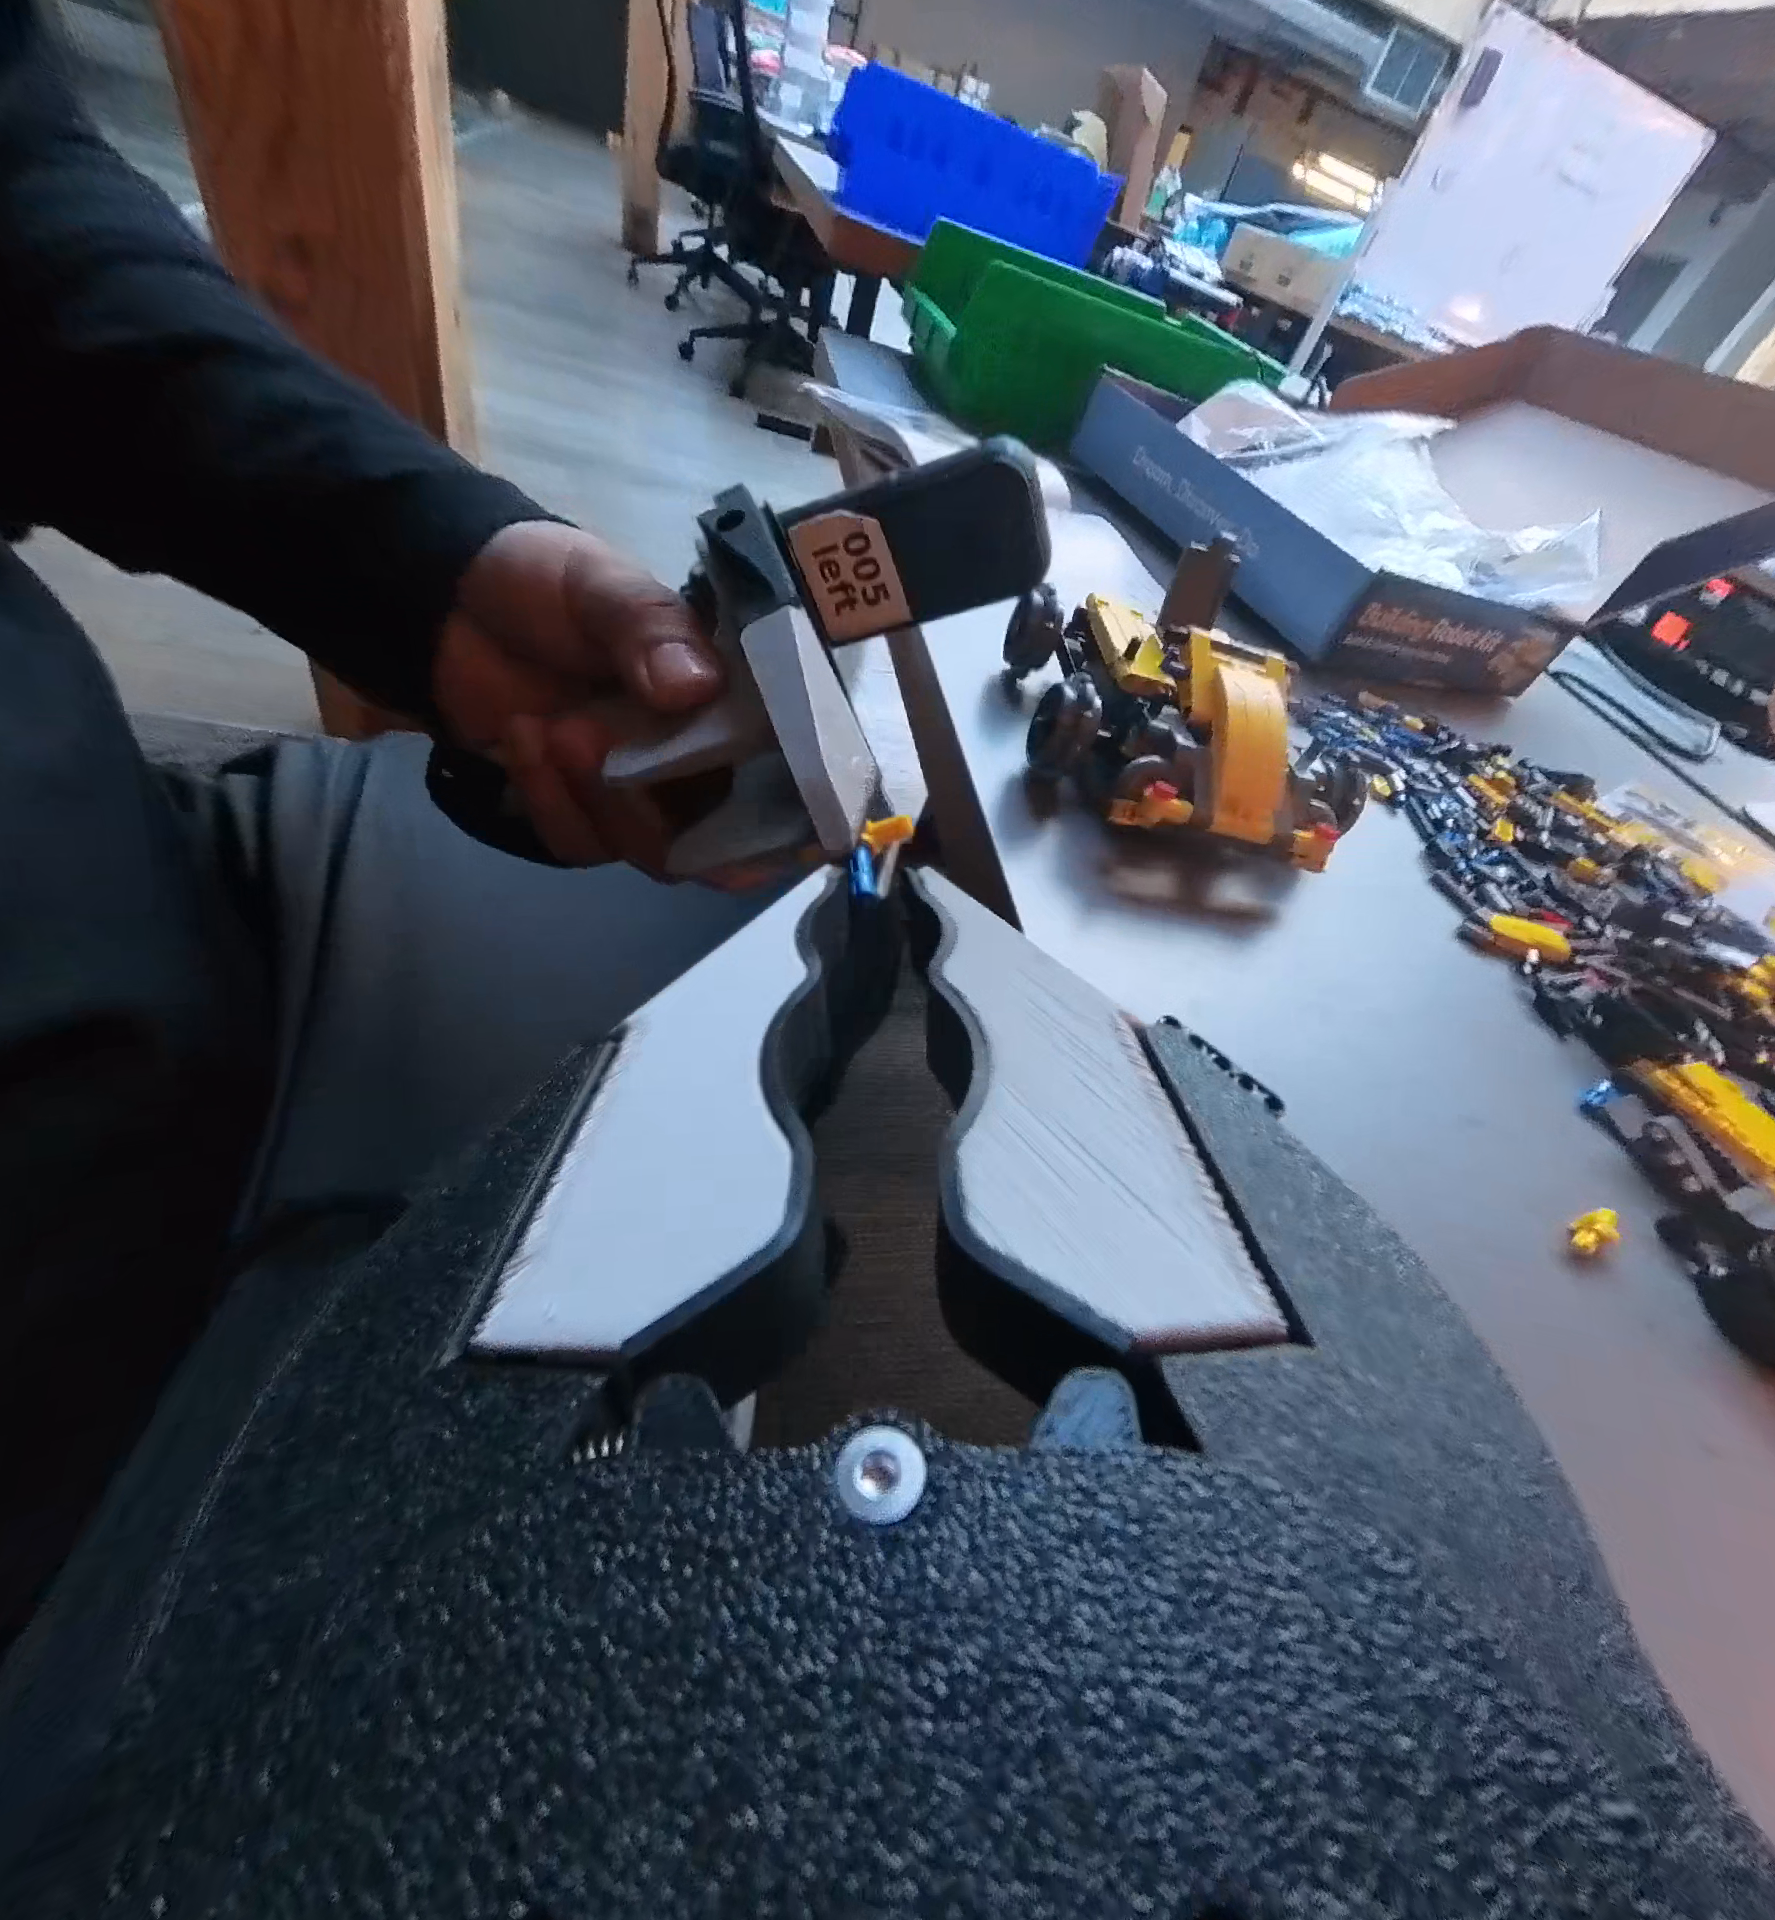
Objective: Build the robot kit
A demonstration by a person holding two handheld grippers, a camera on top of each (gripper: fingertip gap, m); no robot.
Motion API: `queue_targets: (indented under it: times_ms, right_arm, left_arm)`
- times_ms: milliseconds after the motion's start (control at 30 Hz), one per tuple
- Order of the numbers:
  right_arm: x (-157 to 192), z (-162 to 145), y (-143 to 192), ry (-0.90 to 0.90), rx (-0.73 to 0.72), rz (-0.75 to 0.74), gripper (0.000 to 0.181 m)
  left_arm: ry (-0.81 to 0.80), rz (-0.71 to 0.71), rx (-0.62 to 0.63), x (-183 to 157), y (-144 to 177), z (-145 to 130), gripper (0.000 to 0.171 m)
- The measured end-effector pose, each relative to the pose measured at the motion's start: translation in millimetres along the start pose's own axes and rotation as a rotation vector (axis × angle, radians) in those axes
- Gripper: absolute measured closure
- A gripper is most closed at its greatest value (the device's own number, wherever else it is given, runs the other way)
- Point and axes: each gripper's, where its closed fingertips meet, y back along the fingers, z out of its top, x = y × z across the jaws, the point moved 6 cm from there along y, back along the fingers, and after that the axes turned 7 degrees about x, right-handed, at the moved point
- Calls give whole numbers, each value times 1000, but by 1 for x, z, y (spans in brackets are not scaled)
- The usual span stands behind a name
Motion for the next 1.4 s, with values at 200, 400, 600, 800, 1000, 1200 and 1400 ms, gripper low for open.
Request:
queue_targets:
  times_ms: [200,400,600,800,1000,1200,1400]
  right_arm:
    - [3,-1,-1,107,12,-28,176]
    - [0,-6,-3,138,35,-32,177]
    - [2,-11,-2,169,65,-29,175]
    - [5,-12,-4,184,93,-16,177]
    - [4,-15,-7,180,111,-24,177]
    - [4,-15,-7,186,118,-27,177]
    - [3,-16,-6,191,122,-32,176]
  left_arm:
    - [37,-27,-16,1,4,0,167]
    - [130,-37,-32,10,6,-1,167]
    - [149,-27,2,12,3,-4,167]
    - [163,-16,17,14,4,-7,167]
    - [170,9,13,16,6,-8,167]
    - [170,15,15,17,5,-8,167]
    - [173,17,16,18,5,-8,167]
